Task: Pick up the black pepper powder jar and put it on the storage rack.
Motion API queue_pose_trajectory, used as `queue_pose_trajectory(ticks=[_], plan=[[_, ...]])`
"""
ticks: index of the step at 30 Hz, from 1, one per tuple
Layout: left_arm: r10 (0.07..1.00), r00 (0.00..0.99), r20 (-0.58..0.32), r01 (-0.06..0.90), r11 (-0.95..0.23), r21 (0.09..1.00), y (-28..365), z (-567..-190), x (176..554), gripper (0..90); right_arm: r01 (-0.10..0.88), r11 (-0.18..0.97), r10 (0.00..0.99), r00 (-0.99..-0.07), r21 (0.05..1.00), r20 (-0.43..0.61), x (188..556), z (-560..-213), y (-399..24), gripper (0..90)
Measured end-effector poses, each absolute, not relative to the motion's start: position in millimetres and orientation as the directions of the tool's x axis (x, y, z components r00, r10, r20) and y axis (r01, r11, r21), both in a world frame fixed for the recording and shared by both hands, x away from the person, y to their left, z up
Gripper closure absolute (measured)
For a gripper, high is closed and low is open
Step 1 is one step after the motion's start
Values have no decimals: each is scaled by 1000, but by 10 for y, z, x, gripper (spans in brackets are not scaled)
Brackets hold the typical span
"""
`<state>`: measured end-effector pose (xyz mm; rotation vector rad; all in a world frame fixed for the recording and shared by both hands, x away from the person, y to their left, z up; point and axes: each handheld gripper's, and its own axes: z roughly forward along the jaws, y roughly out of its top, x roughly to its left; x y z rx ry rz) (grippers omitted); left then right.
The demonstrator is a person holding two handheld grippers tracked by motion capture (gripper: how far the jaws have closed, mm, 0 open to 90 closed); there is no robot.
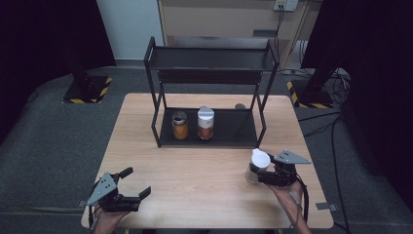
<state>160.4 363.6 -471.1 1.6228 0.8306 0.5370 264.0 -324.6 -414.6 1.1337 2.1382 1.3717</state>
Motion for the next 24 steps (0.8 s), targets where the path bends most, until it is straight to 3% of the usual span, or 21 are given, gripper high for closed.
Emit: queue_pose_trajectory(ticks=[6,24], plan=[[761,641,-96,226,-68,972,3642,-4714,1602,0,401,236,798,-600,885,59,2563,-4128,-3156,302],[763,639,-96,226,-67,972,3643,-4714,1602,0,380,238,817,-576,894,28,2609,-3897,-3049,307]])
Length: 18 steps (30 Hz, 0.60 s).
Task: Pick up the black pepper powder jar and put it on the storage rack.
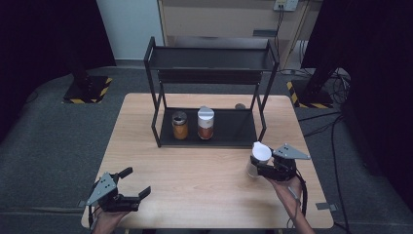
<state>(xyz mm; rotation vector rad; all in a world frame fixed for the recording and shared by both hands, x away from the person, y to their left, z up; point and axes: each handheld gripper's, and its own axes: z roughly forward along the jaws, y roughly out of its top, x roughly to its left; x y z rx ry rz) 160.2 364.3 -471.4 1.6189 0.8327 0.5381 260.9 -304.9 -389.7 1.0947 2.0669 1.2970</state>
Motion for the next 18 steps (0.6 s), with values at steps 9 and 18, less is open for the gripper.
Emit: queue_pose_trajectory(ticks=[9,18], plan=[[763,639,-99,226,-63,972,3651,-4717,1601,0,358,255,810,-587,898,4,2766,-3644,-2903,307],[762,640,-102,227,-61,972,3654,-4720,1604,0,347,271,799,-601,898,-9,2932,-3467,-2762,308]])
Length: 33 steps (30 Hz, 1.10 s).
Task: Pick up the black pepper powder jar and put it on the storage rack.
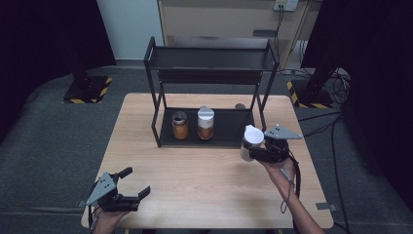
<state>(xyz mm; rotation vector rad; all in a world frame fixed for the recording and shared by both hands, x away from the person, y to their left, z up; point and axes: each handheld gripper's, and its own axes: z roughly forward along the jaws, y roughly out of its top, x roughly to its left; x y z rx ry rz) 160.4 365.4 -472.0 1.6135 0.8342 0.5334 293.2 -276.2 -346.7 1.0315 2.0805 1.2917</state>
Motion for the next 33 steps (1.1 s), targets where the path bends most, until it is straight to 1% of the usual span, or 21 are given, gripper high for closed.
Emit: queue_pose_trajectory(ticks=[14,33], plan=[[763,638,-103,229,-60,972,3658,-4723,1606,0,337,271,803,-596,902,-19,3171,-3274,-2590,308],[762,639,-107,231,-57,971,3663,-4726,1608,0,366,258,840,-542,894,-20,3496,-3304,-2396,308]])
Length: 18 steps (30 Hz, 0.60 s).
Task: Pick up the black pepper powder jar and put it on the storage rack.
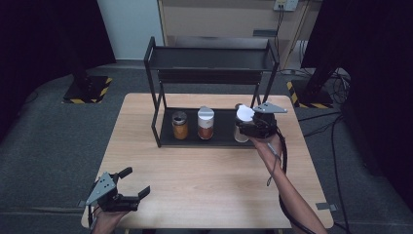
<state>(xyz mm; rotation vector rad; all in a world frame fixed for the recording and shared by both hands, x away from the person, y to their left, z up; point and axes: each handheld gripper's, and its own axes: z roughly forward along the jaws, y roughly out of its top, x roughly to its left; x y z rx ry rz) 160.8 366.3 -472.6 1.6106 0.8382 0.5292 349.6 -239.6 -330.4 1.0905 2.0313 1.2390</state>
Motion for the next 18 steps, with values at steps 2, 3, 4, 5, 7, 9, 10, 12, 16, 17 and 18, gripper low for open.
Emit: queue_pose_trajectory(ticks=[2,3,4,5,7,9,10,12,16,17,18], plan=[[762,638,-108,230,-55,972,3662,-4727,1607,0,367,261,843,-538,893,-25,3527,-3317,-2374,308],[762,638,-108,230,-55,972,3662,-4727,1607,0,368,258,845,-534,893,-24,3540,-3327,-2364,308],[762,638,-107,230,-56,971,3664,-4725,1607,0,368,256,847,-531,894,-23,3553,-3340,-2354,308],[762,638,-107,230,-56,971,3664,-4726,1607,0,370,255,849,-528,893,-23,3570,-3350,-2343,308],[763,637,-108,231,-55,971,3666,-4726,1606,0,376,252,851,-525,891,-19,3610,-3369,-2323,308],[763,637,-108,230,-54,972,3667,-4727,1606,0,381,248,853,-521,891,-14,3646,-3391,-2300,308],[763,637,-108,230,-54,972,3666,-4727,1606,0,382,248,855,-519,890,-15,3663,-3400,-2283,308],[763,637,-107,230,-56,972,3665,-4725,1605,0,383,248,856,-516,890,-16,3696,-3422,-2254,308],[763,637,-108,230,-54,972,3668,-4727,1605,0,392,254,859,-511,884,-20,3754,-3458,-2193,309],[763,638,-108,230,-54,972,3669,-4727,1605,0,390,261,859,-511,883,-28,3766,-3468,-2175,308],[762,638,-108,229,-54,972,3669,-4727,1605,0,390,266,861,-507,882,-35,3775,-3478,-2157,308]])
